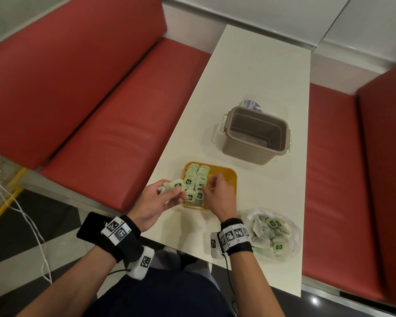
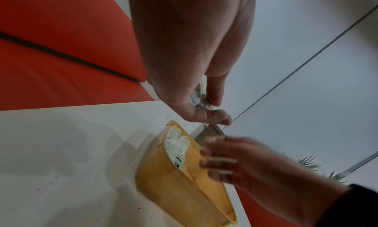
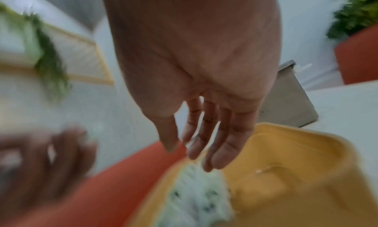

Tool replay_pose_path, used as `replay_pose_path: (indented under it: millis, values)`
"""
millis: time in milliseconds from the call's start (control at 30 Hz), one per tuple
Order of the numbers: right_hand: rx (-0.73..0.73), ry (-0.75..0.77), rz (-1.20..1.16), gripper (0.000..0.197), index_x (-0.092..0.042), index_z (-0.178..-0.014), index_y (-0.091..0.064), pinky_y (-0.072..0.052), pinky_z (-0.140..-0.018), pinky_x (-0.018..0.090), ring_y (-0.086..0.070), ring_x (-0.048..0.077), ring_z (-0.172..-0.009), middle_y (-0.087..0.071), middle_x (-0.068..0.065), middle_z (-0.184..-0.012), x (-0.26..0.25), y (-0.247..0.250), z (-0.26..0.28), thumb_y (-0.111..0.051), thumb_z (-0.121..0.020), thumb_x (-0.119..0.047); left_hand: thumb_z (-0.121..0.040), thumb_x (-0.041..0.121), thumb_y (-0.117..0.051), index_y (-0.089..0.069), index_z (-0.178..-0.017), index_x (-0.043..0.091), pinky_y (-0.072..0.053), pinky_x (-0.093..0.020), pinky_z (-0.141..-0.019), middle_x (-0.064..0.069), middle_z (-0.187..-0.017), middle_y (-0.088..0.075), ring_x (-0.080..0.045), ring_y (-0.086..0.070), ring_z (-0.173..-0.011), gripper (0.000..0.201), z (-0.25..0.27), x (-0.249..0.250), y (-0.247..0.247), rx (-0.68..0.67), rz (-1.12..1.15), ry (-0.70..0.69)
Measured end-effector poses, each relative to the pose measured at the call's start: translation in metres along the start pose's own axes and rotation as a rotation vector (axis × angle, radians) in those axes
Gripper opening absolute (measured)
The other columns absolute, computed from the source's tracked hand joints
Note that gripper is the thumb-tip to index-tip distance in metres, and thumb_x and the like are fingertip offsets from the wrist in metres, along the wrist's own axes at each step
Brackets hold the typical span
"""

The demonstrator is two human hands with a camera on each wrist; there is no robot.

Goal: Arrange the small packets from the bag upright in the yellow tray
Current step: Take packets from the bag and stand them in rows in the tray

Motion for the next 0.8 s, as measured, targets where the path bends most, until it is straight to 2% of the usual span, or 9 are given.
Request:
replay_pose_path:
  millis: [67, 100, 200, 300, 433, 533, 667, 733, 800]
  values:
    - [0.004, 0.085, -0.198, 0.016, -0.029, -0.097, -0.064, -0.061, -0.077, 0.031, -0.071, 0.005, -0.084, -0.074, -0.013, -0.092, -0.020, 0.016, 0.005, -0.078, -0.099, -0.038, -0.101, 0.011, -0.073, -0.067, -0.117, -0.005, -0.061, -0.033, -0.093, -0.031, -0.110, -0.075, -0.029, -0.075, -0.102, 0.023, -0.001, 0.001, -0.002, 0.006, 0.003, 0.003]
    - [-0.020, 0.112, -0.289, 0.015, -0.030, -0.096, -0.068, -0.061, -0.078, 0.027, -0.072, 0.003, -0.085, -0.076, -0.013, -0.092, -0.030, 0.023, 0.010, -0.077, -0.100, -0.042, -0.100, 0.013, -0.074, -0.068, -0.115, -0.003, -0.061, -0.032, -0.091, -0.029, -0.108, -0.075, -0.027, -0.074, -0.099, 0.023, -0.001, 0.002, -0.004, 0.007, 0.007, 0.004]
    - [-0.182, 0.135, -0.488, 0.021, -0.032, -0.101, -0.077, -0.063, -0.085, 0.035, -0.075, 0.008, -0.094, -0.078, -0.014, -0.098, -0.054, 0.032, 0.024, -0.073, -0.101, -0.053, -0.096, 0.017, -0.079, -0.071, -0.109, 0.002, -0.058, -0.028, -0.084, -0.020, -0.097, -0.073, -0.022, -0.069, -0.089, 0.021, -0.003, 0.005, -0.011, -0.004, 0.009, -0.006]
    - [-0.227, 0.159, -0.554, 0.010, -0.028, -0.100, -0.078, -0.061, -0.082, 0.033, -0.076, 0.013, -0.091, -0.079, -0.008, -0.095, -0.061, 0.033, 0.028, -0.078, -0.100, -0.038, -0.093, 0.020, -0.080, -0.072, -0.107, 0.003, -0.056, -0.024, -0.073, -0.012, -0.089, -0.069, -0.018, -0.066, -0.081, 0.023, -0.006, 0.006, -0.017, -0.017, -0.030, -0.025]
    - [-0.111, 0.218, -0.484, 0.007, -0.023, -0.098, -0.075, -0.061, -0.077, 0.035, -0.075, 0.012, -0.078, -0.078, -0.006, -0.081, -0.058, 0.043, 0.023, -0.079, -0.100, -0.028, -0.099, 0.021, -0.077, -0.073, -0.117, 0.004, -0.052, -0.025, -0.064, -0.009, -0.092, -0.067, -0.021, -0.062, -0.072, 0.026, -0.009, 0.007, -0.018, -0.023, -0.120, -0.076]
    - [-0.045, 0.273, -0.346, 0.007, -0.026, -0.095, -0.077, -0.055, -0.070, 0.028, -0.068, 0.010, -0.074, -0.073, -0.010, -0.076, -0.058, 0.055, 0.018, -0.082, -0.097, -0.029, -0.099, 0.021, -0.076, -0.075, -0.112, 0.003, -0.048, -0.026, -0.057, -0.005, -0.090, -0.068, -0.023, -0.060, -0.066, 0.022, -0.012, 0.008, -0.012, 0.028, -0.192, -0.116]
    - [-0.058, 0.306, -0.263, 0.003, -0.025, -0.094, -0.081, -0.050, -0.073, 0.015, -0.069, 0.006, -0.081, -0.076, -0.012, -0.081, -0.061, 0.066, 0.012, -0.085, -0.094, -0.024, -0.098, 0.021, -0.079, -0.076, -0.108, 0.004, -0.046, -0.028, -0.057, -0.012, -0.094, -0.072, -0.024, -0.061, -0.065, 0.021, -0.019, 0.004, -0.014, 0.019, -0.246, -0.127]
    - [-0.049, 0.309, -0.196, 0.004, -0.026, -0.095, -0.082, -0.052, -0.076, 0.018, -0.069, 0.005, -0.083, -0.076, -0.013, -0.082, -0.058, 0.070, 0.005, -0.084, -0.094, -0.023, -0.098, 0.020, -0.079, -0.076, -0.112, 0.007, -0.047, -0.028, -0.056, -0.014, -0.097, -0.075, -0.024, -0.063, -0.066, 0.020, -0.023, 0.003, -0.014, 0.039, -0.261, -0.116]
    - [-0.037, 0.291, -0.118, 0.007, -0.026, -0.098, -0.081, -0.055, -0.081, 0.024, -0.068, 0.004, -0.083, -0.075, -0.015, -0.084, -0.048, 0.074, -0.006, -0.082, -0.095, -0.020, -0.098, 0.019, -0.079, -0.075, -0.112, 0.007, -0.047, -0.027, -0.055, -0.008, -0.090, -0.071, -0.022, -0.064, -0.067, 0.019, -0.027, 0.000, -0.008, 0.096, -0.293, -0.103]
Point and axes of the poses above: each hand's wrist, its own z-axis away from the middle knuckle, its own y-axis out of the back of the hand, x = y × z, the point moved 6 cm from there along -z, towards the middle knuckle
